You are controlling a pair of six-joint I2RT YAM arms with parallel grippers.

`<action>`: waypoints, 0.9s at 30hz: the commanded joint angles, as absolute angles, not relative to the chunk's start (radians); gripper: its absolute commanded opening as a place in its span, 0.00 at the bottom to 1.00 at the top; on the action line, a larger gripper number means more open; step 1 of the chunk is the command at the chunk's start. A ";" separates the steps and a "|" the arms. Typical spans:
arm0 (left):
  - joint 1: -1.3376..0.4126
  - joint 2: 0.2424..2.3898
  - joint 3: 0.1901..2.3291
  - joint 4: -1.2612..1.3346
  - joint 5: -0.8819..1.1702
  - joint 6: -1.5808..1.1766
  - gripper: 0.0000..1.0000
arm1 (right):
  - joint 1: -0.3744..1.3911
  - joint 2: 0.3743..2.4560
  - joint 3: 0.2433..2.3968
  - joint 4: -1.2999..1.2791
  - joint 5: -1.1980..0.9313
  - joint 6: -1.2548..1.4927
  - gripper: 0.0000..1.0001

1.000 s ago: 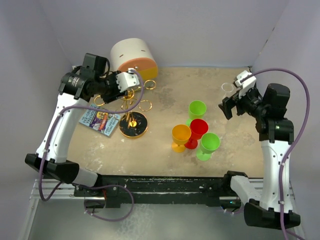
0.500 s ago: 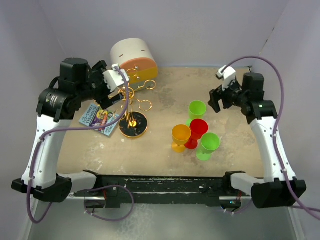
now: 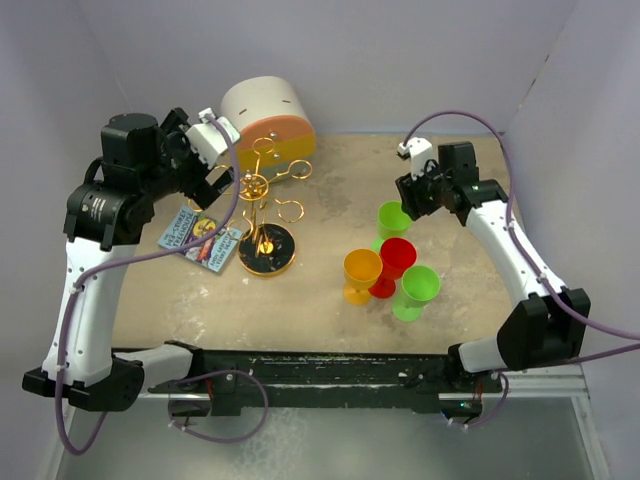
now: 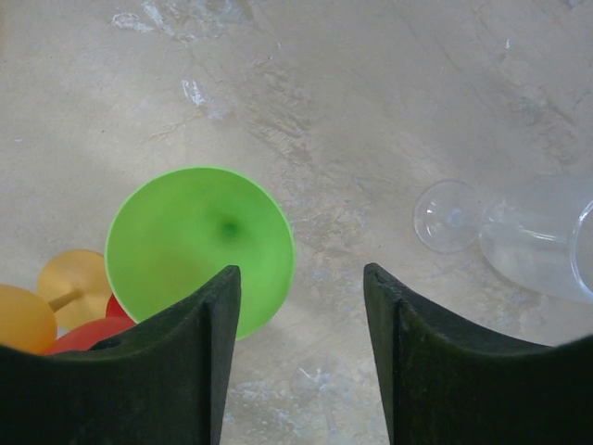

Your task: Place the wine glass upside down on the wine glass rack

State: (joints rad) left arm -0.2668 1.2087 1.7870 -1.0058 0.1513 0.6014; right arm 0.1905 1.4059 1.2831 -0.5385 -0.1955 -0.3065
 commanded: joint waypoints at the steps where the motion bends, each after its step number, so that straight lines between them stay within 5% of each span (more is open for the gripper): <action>1: -0.245 1.212 1.798 -0.928 0.108 0.538 0.99 | 0.199 1.415 1.273 -0.488 -0.179 -0.275 0.53; 6: -0.221 1.206 1.816 -0.905 0.082 0.514 0.99 | 0.199 1.466 1.281 -0.495 -0.191 -0.263 0.38; 13: -0.185 1.196 1.826 -0.889 0.086 0.485 0.99 | 0.199 1.493 1.275 -0.484 -0.179 -0.263 0.32; 19: -0.134 1.207 1.848 -0.852 0.039 0.376 0.99 | 0.199 1.466 1.328 -0.494 -0.203 -0.263 0.00; 27: -0.060 1.216 1.863 -0.831 0.154 0.219 0.99 | 0.193 1.387 1.503 -0.399 -0.136 -0.250 0.00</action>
